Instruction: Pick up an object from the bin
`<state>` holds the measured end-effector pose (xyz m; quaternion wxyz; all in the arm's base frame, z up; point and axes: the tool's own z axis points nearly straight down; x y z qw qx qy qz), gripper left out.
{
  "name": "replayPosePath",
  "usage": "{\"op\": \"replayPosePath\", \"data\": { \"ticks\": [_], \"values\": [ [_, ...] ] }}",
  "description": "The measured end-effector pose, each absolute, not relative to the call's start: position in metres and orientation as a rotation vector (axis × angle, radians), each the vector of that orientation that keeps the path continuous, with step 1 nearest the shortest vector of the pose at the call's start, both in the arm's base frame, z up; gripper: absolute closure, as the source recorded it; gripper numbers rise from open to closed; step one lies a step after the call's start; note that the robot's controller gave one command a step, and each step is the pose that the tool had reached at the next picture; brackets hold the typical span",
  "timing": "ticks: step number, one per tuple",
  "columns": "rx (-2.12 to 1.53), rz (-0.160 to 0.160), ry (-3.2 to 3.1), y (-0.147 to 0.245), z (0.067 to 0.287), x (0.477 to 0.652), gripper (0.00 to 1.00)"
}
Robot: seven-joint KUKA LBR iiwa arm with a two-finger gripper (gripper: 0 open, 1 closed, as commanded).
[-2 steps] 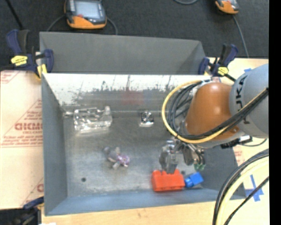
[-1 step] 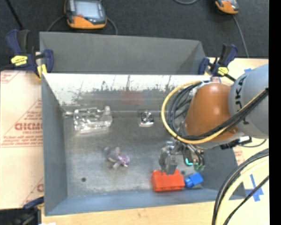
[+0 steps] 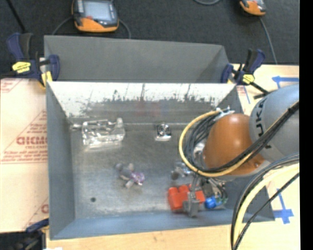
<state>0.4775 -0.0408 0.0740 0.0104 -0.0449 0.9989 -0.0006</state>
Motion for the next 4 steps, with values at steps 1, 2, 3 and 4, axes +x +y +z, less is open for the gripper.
{"op": "replayPosePath", "data": {
  "ticks": [1,2,3,4],
  "values": [
    [-0.144,0.0,3.134,-0.04,0.073,0.473,1.0],
    [-0.194,-0.003,3.122,-0.028,0.215,0.524,1.0],
    [0.024,0.0,3.143,-0.045,0.151,0.513,1.0],
    [0.023,0.0,3.138,-0.045,0.153,0.515,0.0]
  ]
}}
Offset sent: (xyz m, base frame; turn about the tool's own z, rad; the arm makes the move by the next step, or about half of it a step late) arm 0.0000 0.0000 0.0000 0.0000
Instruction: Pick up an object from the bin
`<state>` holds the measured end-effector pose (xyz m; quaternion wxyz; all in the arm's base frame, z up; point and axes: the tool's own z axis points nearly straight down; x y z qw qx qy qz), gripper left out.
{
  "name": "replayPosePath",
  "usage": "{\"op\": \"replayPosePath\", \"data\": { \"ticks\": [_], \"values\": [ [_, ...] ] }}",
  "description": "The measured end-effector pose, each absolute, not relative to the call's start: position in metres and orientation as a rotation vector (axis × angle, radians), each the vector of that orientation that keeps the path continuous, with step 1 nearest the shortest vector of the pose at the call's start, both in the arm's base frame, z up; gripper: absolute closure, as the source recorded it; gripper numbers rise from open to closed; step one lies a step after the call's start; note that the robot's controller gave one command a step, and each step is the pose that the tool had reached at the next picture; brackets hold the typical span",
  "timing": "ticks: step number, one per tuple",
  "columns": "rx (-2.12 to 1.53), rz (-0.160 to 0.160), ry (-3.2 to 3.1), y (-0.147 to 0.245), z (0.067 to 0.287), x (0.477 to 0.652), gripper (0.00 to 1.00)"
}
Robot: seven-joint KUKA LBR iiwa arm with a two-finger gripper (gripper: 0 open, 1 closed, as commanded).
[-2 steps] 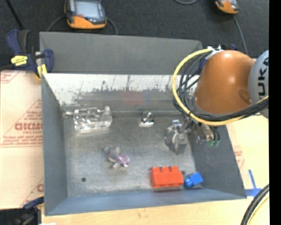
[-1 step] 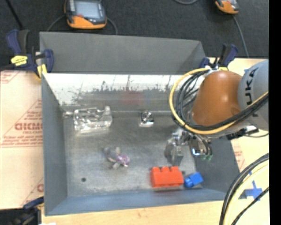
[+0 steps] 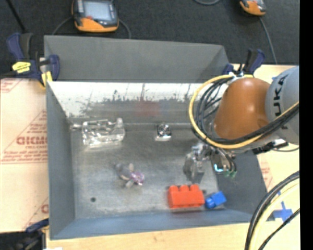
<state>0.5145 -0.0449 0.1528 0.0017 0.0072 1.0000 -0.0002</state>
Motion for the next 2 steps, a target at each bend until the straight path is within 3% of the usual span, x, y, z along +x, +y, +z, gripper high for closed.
{"op": "replayPosePath", "data": {
  "ticks": [1,2],
  "values": [
    [-0.316,-0.002,3.119,-0.069,0.083,0.478,0.0],
    [-1.031,-0.003,2.96,-0.036,0.071,0.483,0.0]
  ]
}}
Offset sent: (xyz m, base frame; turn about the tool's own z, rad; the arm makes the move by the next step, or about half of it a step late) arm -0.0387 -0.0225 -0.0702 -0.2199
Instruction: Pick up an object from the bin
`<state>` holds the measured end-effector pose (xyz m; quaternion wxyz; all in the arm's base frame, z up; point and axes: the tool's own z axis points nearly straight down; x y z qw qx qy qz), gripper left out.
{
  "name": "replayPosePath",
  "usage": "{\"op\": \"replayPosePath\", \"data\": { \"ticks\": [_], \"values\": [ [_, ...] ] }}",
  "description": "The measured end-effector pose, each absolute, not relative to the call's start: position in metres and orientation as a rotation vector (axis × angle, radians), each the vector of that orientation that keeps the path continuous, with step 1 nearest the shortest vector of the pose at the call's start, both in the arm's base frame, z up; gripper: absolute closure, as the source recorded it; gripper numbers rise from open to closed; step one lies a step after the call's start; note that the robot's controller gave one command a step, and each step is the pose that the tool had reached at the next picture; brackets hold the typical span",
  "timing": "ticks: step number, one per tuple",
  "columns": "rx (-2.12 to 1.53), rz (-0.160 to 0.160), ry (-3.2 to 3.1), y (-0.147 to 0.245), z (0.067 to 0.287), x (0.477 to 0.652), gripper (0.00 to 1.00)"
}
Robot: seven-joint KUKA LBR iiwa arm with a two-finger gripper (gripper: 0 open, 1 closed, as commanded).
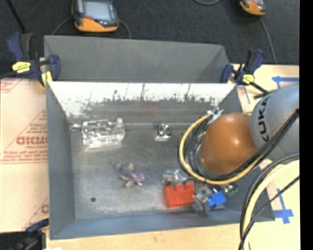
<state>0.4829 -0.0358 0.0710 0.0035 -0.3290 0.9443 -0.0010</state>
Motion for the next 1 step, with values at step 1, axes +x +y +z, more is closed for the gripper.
{"op": "replayPosePath", "data": {
  "ticks": [1],
  "values": [
    [-1.027,0.0,2.965,-0.0359,0.0701,0.4817,1.0]
  ]
}}
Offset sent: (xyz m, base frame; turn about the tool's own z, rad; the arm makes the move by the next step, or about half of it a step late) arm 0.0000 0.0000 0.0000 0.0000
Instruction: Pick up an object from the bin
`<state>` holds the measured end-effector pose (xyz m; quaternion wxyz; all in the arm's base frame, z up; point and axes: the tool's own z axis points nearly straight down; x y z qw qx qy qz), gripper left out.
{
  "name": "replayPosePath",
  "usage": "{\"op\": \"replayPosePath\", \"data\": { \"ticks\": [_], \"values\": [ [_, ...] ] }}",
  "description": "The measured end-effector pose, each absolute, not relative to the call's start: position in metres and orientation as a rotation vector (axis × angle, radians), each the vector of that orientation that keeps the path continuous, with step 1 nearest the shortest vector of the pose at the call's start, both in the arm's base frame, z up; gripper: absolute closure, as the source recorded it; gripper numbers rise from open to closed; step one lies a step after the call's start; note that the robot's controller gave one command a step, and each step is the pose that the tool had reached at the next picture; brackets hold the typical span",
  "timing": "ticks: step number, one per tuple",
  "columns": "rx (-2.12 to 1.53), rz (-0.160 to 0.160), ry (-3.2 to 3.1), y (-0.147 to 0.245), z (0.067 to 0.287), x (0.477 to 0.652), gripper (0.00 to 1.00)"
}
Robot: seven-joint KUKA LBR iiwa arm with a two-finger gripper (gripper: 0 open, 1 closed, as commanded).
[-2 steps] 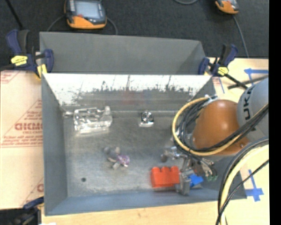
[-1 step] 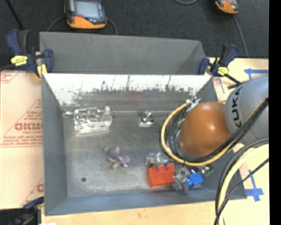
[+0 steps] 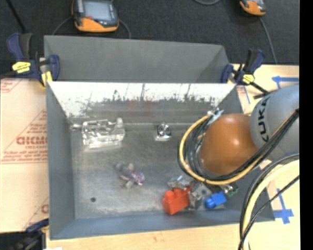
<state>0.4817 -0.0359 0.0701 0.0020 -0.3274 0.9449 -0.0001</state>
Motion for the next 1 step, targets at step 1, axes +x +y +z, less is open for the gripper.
{"op": "replayPosePath", "data": {
  "ticks": [1],
  "values": [
    [-0.989,-0.006,2.97,-0.016,0.2183,0.4923,1.0]
  ]
}}
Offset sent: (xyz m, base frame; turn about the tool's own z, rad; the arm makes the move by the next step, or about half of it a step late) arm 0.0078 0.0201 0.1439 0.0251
